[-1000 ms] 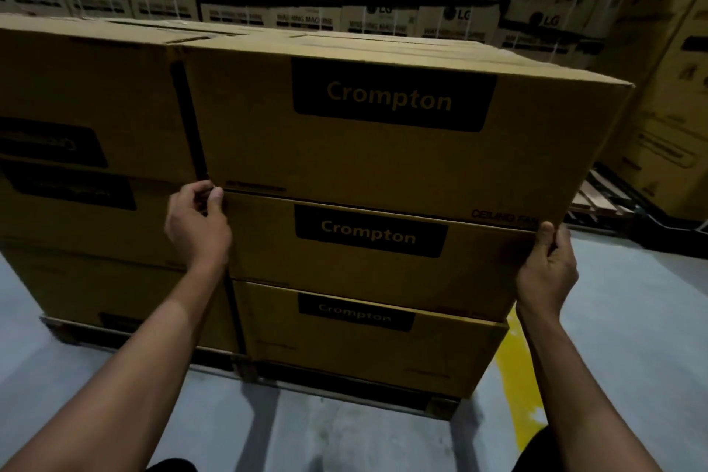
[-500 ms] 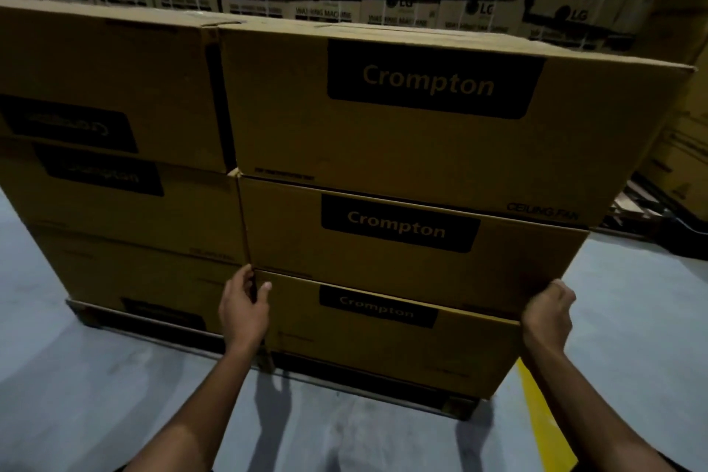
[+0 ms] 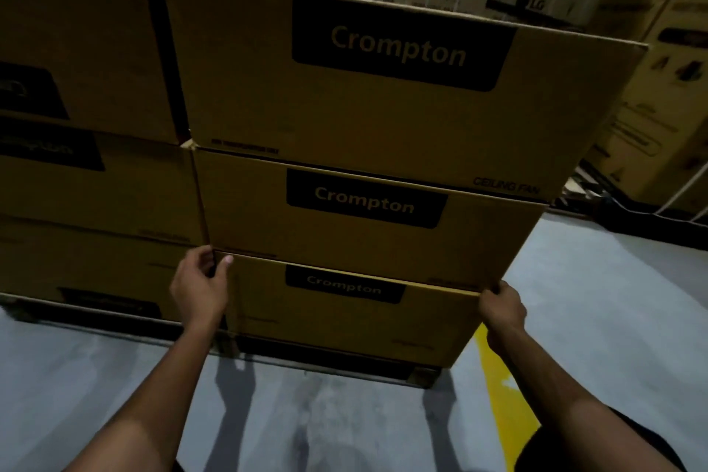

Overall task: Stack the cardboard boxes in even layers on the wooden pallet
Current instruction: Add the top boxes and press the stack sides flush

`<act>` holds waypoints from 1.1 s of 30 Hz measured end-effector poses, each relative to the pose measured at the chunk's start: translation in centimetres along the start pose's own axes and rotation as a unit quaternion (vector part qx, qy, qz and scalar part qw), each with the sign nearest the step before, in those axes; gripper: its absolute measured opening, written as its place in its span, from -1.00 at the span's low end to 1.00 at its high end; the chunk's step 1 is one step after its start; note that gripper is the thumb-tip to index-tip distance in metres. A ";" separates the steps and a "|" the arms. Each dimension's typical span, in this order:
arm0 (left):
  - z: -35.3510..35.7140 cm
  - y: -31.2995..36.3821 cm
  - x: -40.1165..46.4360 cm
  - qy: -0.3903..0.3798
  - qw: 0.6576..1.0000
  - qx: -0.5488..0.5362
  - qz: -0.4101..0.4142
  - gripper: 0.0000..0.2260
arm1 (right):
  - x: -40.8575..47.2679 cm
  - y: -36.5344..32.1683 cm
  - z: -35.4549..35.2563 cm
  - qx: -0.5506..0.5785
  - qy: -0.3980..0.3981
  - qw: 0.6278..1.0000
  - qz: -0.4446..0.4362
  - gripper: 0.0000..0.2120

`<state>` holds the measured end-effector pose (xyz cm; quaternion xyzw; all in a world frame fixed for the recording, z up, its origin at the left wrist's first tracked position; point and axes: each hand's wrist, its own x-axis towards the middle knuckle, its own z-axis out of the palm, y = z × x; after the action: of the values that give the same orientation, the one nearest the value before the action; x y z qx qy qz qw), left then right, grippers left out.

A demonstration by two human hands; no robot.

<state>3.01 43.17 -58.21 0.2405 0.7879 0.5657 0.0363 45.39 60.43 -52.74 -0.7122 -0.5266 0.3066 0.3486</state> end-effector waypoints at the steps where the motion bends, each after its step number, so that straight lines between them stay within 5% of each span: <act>1: 0.0 -0.1 0.1 -0.003 1.000 -0.003 0.004 -0.65 | 0.0 0.2 -0.1 -0.007 0.000 1.000 -0.012 -0.60; 13: 0.3 0.5 0.1 0.018 0.999 0.027 0.020 -0.74 | 0.2 1.0 -0.3 -0.093 0.034 0.992 -0.082 -0.70; 33: 0.0 0.7 0.1 0.016 1.000 -0.003 -0.004 -0.78 | 0.1 1.1 -0.5 -0.061 0.043 0.995 -0.065 -0.71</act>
<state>3.16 43.40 -57.57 0.2279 0.7876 0.5719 0.0265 46.37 60.17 -53.40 -0.7090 -0.5741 0.2191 0.3460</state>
